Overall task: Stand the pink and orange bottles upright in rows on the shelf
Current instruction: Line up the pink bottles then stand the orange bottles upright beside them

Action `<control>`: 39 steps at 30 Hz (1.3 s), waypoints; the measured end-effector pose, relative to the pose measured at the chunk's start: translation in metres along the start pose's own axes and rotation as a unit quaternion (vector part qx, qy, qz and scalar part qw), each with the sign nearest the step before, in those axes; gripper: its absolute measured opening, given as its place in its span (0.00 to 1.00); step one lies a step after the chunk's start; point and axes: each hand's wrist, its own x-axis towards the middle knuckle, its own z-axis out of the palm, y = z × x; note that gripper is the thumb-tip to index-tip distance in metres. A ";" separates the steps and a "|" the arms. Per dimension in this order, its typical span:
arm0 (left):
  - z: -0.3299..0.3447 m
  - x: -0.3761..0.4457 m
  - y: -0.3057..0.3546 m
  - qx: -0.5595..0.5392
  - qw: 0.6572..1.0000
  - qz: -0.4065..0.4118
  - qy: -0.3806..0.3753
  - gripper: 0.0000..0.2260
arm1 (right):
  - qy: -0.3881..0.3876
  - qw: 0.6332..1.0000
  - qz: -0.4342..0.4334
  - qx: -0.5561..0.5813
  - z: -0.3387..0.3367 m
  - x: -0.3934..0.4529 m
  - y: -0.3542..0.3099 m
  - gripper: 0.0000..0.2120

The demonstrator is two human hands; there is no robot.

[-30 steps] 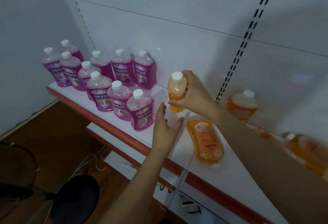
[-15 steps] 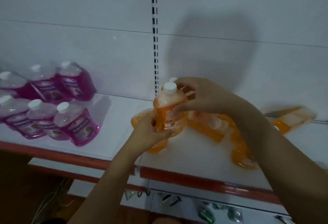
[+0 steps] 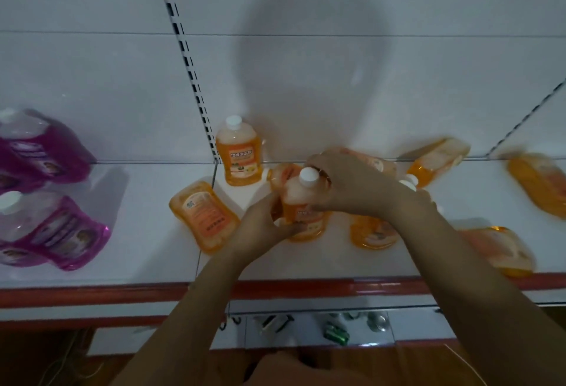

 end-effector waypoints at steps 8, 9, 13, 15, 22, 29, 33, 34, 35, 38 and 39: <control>-0.073 -0.037 -0.010 -0.015 0.997 0.008 0.070 0.18 | 0.196 0.977 -0.060 0.060 -0.018 0.003 -0.037 0.17; -0.088 -0.042 -0.017 0.015 0.995 0.008 0.101 0.17 | 0.219 0.970 -0.075 0.078 -0.016 0.006 -0.048 0.15; -0.135 -0.049 -0.053 0.237 0.962 0.007 0.132 0.22 | 0.162 0.977 -0.095 0.101 0.023 0.015 -0.089 0.15; -0.146 -0.048 -0.065 0.310 0.946 -0.039 0.086 0.31 | 0.088 0.989 -0.091 0.072 0.060 0.023 -0.101 0.22; -0.152 -0.031 -0.076 0.452 0.891 -0.020 -0.029 0.42 | 0.001 0.992 0.017 0.129 0.162 0.039 -0.104 0.49; -0.125 -0.025 -0.094 0.424 0.902 0.060 0.063 0.36 | 0.023 0.993 0.024 0.110 0.168 0.050 -0.093 0.48; -0.115 -0.029 -0.093 0.350 0.925 0.112 0.096 0.33 | 0.010 0.993 0.024 0.112 0.148 0.038 -0.089 0.49; -0.115 -0.030 -0.090 0.326 0.934 0.113 0.095 0.33 | 0.013 0.995 0.018 0.096 0.138 0.034 -0.091 0.46; -0.115 -0.030 -0.087 0.296 0.944 0.110 0.094 0.32 | 0.027 0.996 0.011 0.081 0.128 0.032 -0.092 0.43; -0.114 -0.029 -0.069 0.198 0.972 0.080 0.096 0.25 | 0.075 0.997 -0.016 0.024 0.085 0.033 -0.098 0.31; -0.113 -0.029 -0.061 0.161 0.980 0.069 0.096 0.21 | 0.072 0.997 -0.022 0.007 0.070 0.036 -0.100 0.30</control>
